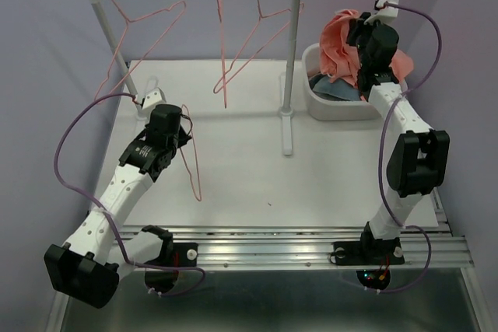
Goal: Remove the skirt from the hanger
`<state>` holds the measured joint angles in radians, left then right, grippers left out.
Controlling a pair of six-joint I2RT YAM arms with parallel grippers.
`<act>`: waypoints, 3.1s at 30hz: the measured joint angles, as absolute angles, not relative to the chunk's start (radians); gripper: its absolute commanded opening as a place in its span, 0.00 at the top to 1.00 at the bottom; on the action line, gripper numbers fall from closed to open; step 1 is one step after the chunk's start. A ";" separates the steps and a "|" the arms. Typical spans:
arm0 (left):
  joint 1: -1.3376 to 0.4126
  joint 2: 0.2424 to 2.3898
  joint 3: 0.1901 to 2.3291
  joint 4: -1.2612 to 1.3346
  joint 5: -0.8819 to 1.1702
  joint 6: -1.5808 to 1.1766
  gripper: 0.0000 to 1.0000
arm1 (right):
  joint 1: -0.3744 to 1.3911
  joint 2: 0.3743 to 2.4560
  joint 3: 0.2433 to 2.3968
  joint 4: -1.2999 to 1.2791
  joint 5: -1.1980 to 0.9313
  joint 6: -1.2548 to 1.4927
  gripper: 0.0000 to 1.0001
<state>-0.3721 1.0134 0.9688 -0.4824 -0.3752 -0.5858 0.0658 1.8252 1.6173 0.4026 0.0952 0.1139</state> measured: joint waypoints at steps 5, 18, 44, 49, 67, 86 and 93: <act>-0.372 1.013 0.968 -0.482 -0.375 -0.586 1.00 | 0.066 1.782 1.455 0.458 0.230 0.141 0.99; -0.372 1.069 0.969 -0.461 -0.368 -0.574 1.00 | -0.044 1.864 1.277 0.275 0.345 0.289 0.99; -0.372 1.164 1.234 -0.311 -0.192 -0.106 1.00 | -0.044 1.851 1.471 -0.105 0.212 0.342 0.00; -0.372 1.247 1.360 -0.320 -0.227 -0.052 1.00 | -0.038 1.724 1.472 -0.106 0.161 0.329 0.00; -0.371 1.428 1.740 -0.358 -0.381 0.081 1.00 | -0.038 1.393 1.364 -0.090 0.097 0.318 0.00; -0.371 1.677 2.066 -0.244 -0.348 0.216 1.00 | -0.038 1.276 1.260 -0.061 0.109 0.317 0.00; -0.371 1.785 2.137 -0.228 -0.368 0.220 0.98 | -0.038 1.268 1.240 -0.052 0.109 0.317 0.00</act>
